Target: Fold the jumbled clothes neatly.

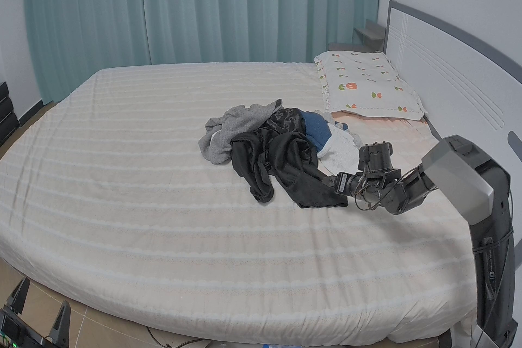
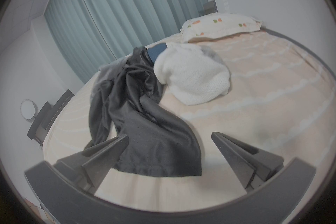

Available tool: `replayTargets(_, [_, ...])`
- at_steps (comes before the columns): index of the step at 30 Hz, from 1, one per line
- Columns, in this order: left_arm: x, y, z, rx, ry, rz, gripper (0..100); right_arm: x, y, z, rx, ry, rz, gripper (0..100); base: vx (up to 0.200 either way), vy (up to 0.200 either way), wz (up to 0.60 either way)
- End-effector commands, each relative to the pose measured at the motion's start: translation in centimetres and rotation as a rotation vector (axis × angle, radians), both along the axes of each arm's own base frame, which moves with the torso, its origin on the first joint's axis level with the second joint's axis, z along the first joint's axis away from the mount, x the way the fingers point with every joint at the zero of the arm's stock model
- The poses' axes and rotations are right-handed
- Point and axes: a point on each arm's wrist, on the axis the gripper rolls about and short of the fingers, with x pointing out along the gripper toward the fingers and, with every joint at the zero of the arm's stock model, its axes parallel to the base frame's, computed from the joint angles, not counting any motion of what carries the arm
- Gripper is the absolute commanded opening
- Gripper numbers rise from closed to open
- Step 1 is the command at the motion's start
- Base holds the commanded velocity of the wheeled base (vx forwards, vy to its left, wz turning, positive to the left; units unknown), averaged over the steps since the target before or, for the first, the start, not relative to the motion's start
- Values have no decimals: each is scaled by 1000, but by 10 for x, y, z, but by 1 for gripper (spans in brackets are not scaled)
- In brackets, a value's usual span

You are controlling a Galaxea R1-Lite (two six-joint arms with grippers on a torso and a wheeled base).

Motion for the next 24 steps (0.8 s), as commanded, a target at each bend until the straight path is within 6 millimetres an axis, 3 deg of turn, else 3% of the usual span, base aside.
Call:
replayTargets(1, [0, 0, -4, 0, -1, 1, 100, 10, 8, -37, 13, 40, -13, 100, 0, 0, 0])
replayTargets(12, [0, 0, -4, 0, -1, 1, 100, 13, 20, -40, 23, 38, -1, 100, 0, 0, 0])
replayTargets(13, [0, 0, -4, 0, -1, -1, 100, 14, 20, -39, 26, 33, -1, 0, 0, 0, 0])
replayTargets(20, [0, 0, -4, 0, -1, 1, 100, 13, 20, -29, 62, 20, -16, 0, 0, 0, 0])
replayTargets(24, [0, 0, -4, 0, -1, 1, 100, 3, 17, -18, 135, 52, -52, 0, 0, 0, 0])
